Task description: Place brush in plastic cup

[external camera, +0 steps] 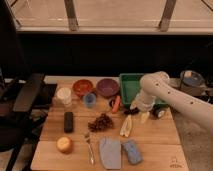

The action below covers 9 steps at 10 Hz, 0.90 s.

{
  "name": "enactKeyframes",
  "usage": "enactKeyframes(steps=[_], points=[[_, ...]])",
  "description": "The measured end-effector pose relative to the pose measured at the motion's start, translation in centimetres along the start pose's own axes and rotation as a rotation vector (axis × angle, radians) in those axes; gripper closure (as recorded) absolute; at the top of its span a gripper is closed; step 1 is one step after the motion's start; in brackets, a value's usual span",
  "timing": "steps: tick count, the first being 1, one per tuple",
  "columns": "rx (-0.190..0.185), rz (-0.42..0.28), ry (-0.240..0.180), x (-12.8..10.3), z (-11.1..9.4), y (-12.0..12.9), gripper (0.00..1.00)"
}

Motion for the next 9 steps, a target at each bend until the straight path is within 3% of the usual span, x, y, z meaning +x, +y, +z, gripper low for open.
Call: enactKeyframes(steps=[6,9], points=[[0.039,-0.043,0.001,-1.2,1.3,-1.7,0.35],[0.060,-0.061,0.015,-0.6,3.0,-2.6,0.35]])
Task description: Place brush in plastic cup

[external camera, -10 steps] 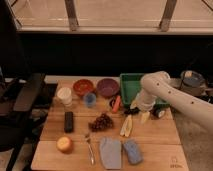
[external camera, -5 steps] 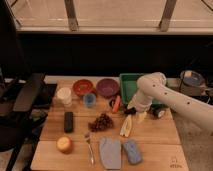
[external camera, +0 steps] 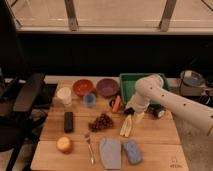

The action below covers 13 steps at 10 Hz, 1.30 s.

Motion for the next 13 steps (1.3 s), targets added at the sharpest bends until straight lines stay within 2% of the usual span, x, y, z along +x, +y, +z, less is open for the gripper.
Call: enactKeyframes(steps=[4,5,7,10,11,12,13], points=[[-0.008,-0.028,-0.002,0.8,2.6,-0.9,0.36],[-0.012,-0.031,-0.004,1.0,3.0,-0.9,0.42],[-0.012,-0.035,-0.004,1.1,3.3,-0.8,0.62],[-0.004,-0.039,0.018,1.3,2.5,-0.6,0.93],[0.000,-0.036,0.031,1.3,2.2,-0.6,0.98],[0.010,-0.032,0.067,1.3,1.5,-0.6,1.00],[0.018,-0.028,0.085,1.3,1.0,-0.5,1.00]])
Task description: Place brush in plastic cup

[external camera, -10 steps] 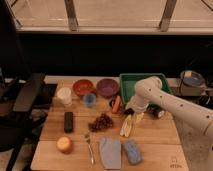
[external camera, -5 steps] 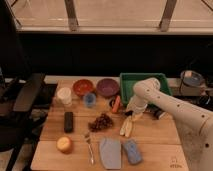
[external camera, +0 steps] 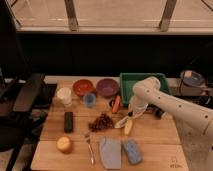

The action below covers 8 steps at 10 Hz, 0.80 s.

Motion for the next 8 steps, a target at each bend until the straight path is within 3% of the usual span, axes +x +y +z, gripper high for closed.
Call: enactKeyframes(steps=[4,8], points=[[0.048,0.018,0.048,0.7,-3.0,0.5,1.00],[0.099,0.011,0.038,0.0,-5.0,0.4,1.00]])
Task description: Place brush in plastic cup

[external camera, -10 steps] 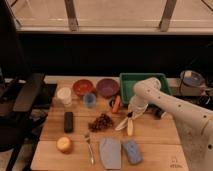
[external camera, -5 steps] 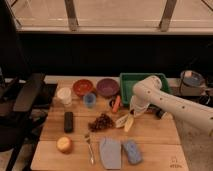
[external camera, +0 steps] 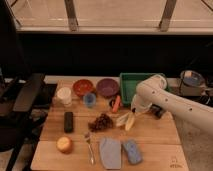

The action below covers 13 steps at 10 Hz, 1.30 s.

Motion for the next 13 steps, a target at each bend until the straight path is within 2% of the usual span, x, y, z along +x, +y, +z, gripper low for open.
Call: enactKeyframes(steps=[1,5,9,13], points=[[0.030,-0.008,-0.005,-0.3,-1.4,-0.2,1.00],[0.113,-0.044,-0.053,-1.9,-4.3,-1.0,1.00],[0.200,-0.101,-0.051,-3.5,-8.6,-2.8,1.00],[0.238,-0.134,-0.043,-4.3,-10.9,-4.4,1.00]])
